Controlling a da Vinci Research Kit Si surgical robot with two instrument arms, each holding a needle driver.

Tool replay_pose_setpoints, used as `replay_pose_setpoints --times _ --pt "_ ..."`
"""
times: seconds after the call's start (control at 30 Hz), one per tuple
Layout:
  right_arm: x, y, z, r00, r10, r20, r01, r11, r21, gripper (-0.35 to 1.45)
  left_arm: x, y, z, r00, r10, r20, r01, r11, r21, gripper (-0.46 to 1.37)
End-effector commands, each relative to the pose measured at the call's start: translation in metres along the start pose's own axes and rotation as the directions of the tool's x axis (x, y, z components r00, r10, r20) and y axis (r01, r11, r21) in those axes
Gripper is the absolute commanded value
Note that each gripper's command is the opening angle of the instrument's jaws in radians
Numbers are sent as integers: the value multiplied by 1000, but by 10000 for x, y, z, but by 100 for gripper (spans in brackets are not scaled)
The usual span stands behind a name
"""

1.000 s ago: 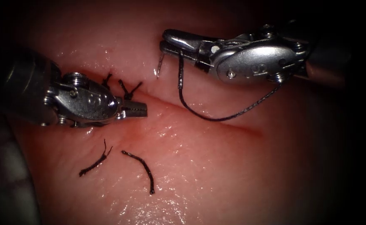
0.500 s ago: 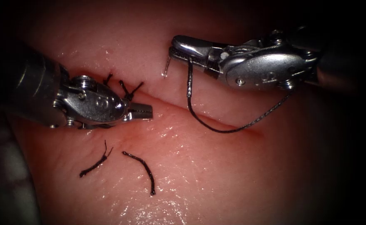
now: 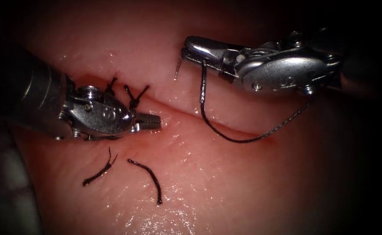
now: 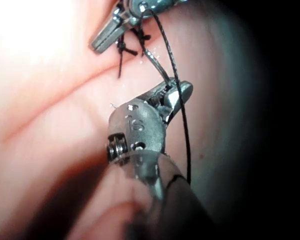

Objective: Wound Closure
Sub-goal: Use the right gripper to throw the needle through the top of the wound

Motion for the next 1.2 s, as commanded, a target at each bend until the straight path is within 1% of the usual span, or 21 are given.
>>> replay_pose_setpoints --times 0.03,0.17,0.33,0.53,0.67,0.9,1.07,1.2 --pt "0 1 0 1000 -1 0 1 1000 -8 -35 -1 0 1 1000 2 -1 -2 1000 -3 -35" --pt "2 1 -1 1000 -1 -2 1 1000 -8 -35 -2 1 2 1000 3 -4 -3 1000 -5 -35" --pt "3 -5 -5 1000 -7 -6 7 1000 -10 -35 -2 1 1 1000 4 -4 -4 1000 -6 -35" --pt "0 -12 -4 1000 -13 -5 13 1000 -1 -35 -2 1 -1 1000 5 -4 -5 1000 -9 -35" --pt "-6 -13 -4 1000 -14 0 14 1000 -1 -35 -1 3 -5 1000 5 -4 -5 1000 -10 -35" --pt "-2 -18 2 999 -53 -1 53 999 10 -35 0 3 -6 1000 4 -4 -4 1000 -10 -35" --pt "-3 -35 -1 997 -81 14 80 996 35 -35 -1 3 -6 1000 5 -4 -5 1000 -11 -35" --pt "-5 -56 -6 994 -102 29 100 993 66 -35 -1 3 -7 1000 5 -4 -5 1000 -11 -35"
